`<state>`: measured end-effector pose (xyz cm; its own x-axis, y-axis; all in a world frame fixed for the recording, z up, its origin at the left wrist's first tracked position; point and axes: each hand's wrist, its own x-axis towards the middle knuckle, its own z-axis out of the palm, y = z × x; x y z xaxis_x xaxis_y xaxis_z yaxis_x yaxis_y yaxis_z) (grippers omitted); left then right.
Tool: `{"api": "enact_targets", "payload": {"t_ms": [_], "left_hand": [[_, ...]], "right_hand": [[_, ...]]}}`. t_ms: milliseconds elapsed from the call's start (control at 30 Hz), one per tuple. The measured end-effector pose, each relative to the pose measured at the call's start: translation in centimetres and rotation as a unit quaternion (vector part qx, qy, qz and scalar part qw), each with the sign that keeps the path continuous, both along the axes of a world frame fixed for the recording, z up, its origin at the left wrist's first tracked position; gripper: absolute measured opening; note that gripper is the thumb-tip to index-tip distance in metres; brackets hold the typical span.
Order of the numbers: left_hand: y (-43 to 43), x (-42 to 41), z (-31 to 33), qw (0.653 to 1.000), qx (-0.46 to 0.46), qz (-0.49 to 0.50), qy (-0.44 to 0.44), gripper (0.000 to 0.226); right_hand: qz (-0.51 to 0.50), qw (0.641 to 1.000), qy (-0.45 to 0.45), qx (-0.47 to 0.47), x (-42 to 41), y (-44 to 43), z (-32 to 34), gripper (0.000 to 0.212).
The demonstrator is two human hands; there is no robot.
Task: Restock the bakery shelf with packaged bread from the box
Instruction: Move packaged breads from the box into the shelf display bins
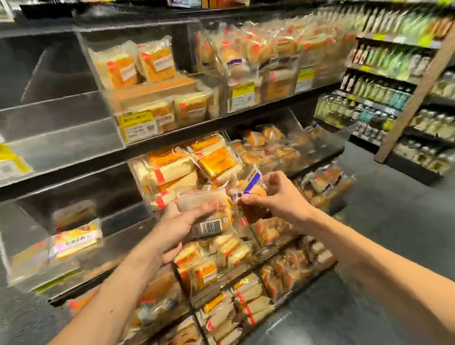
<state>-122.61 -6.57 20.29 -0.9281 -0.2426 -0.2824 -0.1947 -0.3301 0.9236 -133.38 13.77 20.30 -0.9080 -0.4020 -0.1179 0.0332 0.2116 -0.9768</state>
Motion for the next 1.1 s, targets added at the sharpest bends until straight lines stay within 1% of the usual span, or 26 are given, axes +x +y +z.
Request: {"api": "enact_targets", "payload": {"t_ms": [67, 100, 167, 267, 333, 400, 433, 467, 500, 533, 600, 633, 667, 733, 833, 867, 900, 967, 1033, 1100], "left_hand": [[3.8, -2.3, 0.2, 1.000, -0.011, -0.020, -0.013, 0.049], [5.2, -3.3, -0.1, 0.999, -0.011, -0.038, -0.014, 0.042], [8.8, -5.4, -0.1, 0.997, -0.008, -0.079, -0.015, 0.041], [14.3, -8.7, -0.1, 0.994, 0.024, -0.103, -0.002, 0.040], [17.2, -10.9, -0.4, 0.992, 0.034, -0.118, 0.010, 0.050], [19.6, -12.7, -0.9, 0.990, 0.046, -0.128, 0.020, 0.074], [20.5, -13.7, -1.2, 0.990, 0.050, -0.131, 0.021, 0.085], [21.5, -14.7, -1.3, 0.990, 0.049, -0.135, 0.018, 0.092], [22.4, -15.7, -1.5, 0.989, 0.041, -0.140, 0.015, 0.094], [23.3, -16.8, -1.7, 0.989, 0.033, -0.143, 0.014, 0.089], [24.9, -19.3, -2.0, 0.989, 0.015, -0.149, 0.017, 0.071], [25.4, -20.4, -2.2, 0.988, 0.005, -0.153, 0.019, 0.063], [25.7, -21.0, -2.3, 0.987, -0.005, -0.159, 0.023, 0.058], [26.4, -23.4, -2.6, 0.984, -0.027, -0.172, 0.027, 0.051], [26.8, -27.7, -3.2, 0.981, -0.062, -0.182, 0.036, 0.051], [27.0, -29.3, -3.3, 0.980, -0.066, -0.185, 0.042, 0.054], [27.2, -31.0, -3.5, 0.979, -0.067, -0.189, 0.048, 0.056], [27.7, -34.2, -3.6, 0.976, -0.061, -0.201, 0.062, 0.059], [28.0, -37.7, -3.8, 0.971, -0.062, -0.220, 0.066, 0.056], [28.0, -40.7, -4.0, 0.968, -0.066, -0.229, 0.072, 0.051]], "right_hand": [[-0.019, 1.000, -0.007, -0.006, -1.8, 4.0, -0.3, 0.066], [-0.013, 1.000, -0.011, -0.008, -2.6, 5.6, -0.5, 0.065], [0.010, 0.999, -0.022, -0.021, -4.6, 9.0, -0.9, 0.063], [0.033, 0.999, -0.022, -0.028, -8.0, 14.0, -1.0, 0.042], [0.024, 0.999, -0.021, -0.038, -10.0, 16.8, -1.0, 0.031], [0.020, 1.000, 0.006, -0.009, -12.2, 19.5, -1.0, 0.023], [0.028, 0.999, 0.012, 0.013, -13.4, 20.7, -1.2, 0.023], [0.036, 0.999, 0.007, 0.027, -14.6, 21.8, -1.5, 0.024], [0.042, 0.998, 0.003, 0.050, -15.7, 22.7, -1.7, 0.026], [0.047, 0.995, 0.018, 0.089, -17.0, 23.6, -2.2, 0.034], [0.064, 0.980, 0.053, 0.181, -19.6, 25.5, -2.9, 0.055], [0.073, 0.978, 0.047, 0.191, -20.4, 26.1, -2.7, 0.057], [0.082, 0.981, 0.029, 0.176, -20.8, 26.3, -2.4, 0.051], [0.087, 0.990, -0.058, 0.092, -22.3, 27.0, -1.9, 0.035], [0.096, 0.978, -0.181, -0.043, -25.8, 27.9, -1.5, 0.027], [0.083, 0.972, -0.206, -0.076, -27.3, 28.1, -1.3, 0.027], [0.065, 0.968, -0.221, -0.098, -28.8, 28.3, -1.2, 0.030], [0.039, 0.971, -0.214, -0.100, -32.1, 28.5, -1.1, 0.038], [0.038, 0.981, -0.179, -0.067, -35.2, 28.0, -1.1, 0.035], [0.021, 0.986, -0.162, -0.046, -38.5, 27.4, -1.3, 0.045]]}}
